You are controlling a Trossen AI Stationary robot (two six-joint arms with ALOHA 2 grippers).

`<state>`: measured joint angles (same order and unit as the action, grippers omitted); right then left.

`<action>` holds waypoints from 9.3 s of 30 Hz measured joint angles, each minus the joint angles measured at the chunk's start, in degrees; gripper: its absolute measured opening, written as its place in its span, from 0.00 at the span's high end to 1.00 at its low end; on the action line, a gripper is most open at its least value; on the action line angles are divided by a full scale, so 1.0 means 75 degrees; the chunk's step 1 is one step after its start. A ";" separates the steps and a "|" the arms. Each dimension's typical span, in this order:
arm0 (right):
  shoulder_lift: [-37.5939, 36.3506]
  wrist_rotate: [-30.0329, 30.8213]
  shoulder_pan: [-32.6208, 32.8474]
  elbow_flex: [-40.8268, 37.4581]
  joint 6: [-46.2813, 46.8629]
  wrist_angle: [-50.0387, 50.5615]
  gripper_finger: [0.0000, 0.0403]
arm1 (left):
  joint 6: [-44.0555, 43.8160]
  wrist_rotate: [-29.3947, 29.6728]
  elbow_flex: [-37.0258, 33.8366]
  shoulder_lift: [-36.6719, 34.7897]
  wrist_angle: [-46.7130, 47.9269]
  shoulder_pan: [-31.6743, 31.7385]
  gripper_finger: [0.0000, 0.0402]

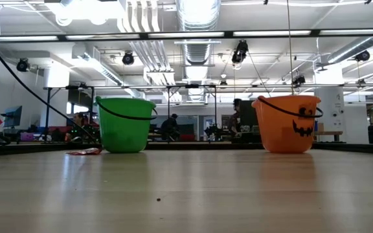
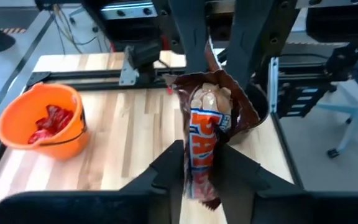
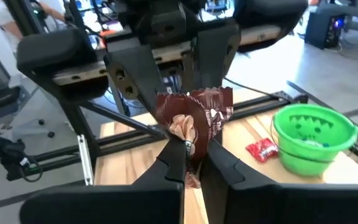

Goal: Sort candy
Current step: Put the brown candy into the black bucket, then put the red candy into the orange bucket

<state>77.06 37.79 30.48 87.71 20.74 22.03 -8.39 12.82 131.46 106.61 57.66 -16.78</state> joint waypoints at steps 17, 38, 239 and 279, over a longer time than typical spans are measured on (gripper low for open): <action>-0.0254 -0.0059 0.0726 0.0002 0.3402 0.3026 0.97 | -0.0177 0.0379 0.0003 -0.0017 0.2132 0.0003 0.65; -0.0224 -0.2153 0.2307 -0.0016 0.8322 0.6682 0.97 | -0.0221 0.0388 0.0009 -0.0020 0.3670 0.0000 0.65; -0.2247 0.0323 -0.0618 -0.0025 0.3256 0.7993 0.58 | -0.3601 0.0241 -1.2940 -0.5811 -0.1921 0.4602 0.57; -0.2011 -0.0334 -0.0618 -0.0025 0.3954 0.7932 0.58 | -0.3161 0.0215 -1.4028 -0.6030 -0.2992 0.4599 0.99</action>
<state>61.98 35.29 25.85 87.53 50.39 81.52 -32.10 14.44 26.25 61.39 35.22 17.72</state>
